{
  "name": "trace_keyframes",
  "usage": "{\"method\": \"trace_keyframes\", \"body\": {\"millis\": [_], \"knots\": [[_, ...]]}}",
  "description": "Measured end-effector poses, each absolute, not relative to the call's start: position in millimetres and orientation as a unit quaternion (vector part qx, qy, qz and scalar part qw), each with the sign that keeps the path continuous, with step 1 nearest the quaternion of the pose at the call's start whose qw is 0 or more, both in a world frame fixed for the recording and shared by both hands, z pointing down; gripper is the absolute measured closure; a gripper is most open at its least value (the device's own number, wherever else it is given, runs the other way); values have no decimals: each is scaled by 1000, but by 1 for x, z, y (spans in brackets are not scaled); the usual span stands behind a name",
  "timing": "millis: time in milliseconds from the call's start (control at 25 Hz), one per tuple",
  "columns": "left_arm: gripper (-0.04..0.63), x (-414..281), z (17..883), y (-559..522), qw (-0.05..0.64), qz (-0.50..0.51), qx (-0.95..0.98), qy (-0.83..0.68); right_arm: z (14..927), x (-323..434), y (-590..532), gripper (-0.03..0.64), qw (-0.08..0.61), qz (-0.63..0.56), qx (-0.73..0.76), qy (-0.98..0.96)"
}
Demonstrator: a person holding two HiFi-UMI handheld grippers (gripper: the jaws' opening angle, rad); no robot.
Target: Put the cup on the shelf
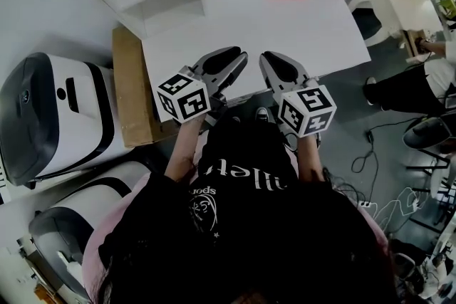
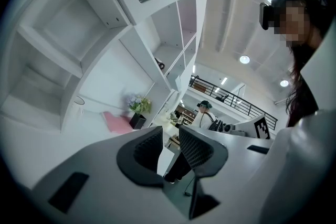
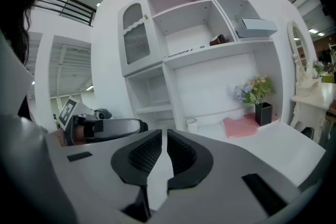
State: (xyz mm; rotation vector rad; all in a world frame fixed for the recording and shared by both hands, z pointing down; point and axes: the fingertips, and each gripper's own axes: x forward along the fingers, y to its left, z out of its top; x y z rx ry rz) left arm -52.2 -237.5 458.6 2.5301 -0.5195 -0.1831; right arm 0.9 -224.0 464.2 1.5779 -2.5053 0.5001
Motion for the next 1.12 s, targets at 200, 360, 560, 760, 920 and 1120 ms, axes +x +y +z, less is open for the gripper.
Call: {"method": "trace_keyframes", "body": {"millis": [200,360,560,760,920,1120], "knots": [[489,-56,459,-238,271,-65,940,-196,466,-9,-222,554,80,163,512,-839],[489,-57,457,-237,269,-65,941,-197,465,-12,-222,555,78,161,508,-843],[489,-57,456,-235,266,-62,941,-197,463,-10,-222,555,75,158,508,-843],[489,-53,457,-230,261,-55,944,-194,464,-5,-216,555,76,158,513,-840],[489,-47,458,-224,255,-46,947,-190,464,0,-211,554,76,159,517,-838],[489,-35,460,-218,256,-40,949,-181,465,9,-206,555,76,158,521,-835]]}}
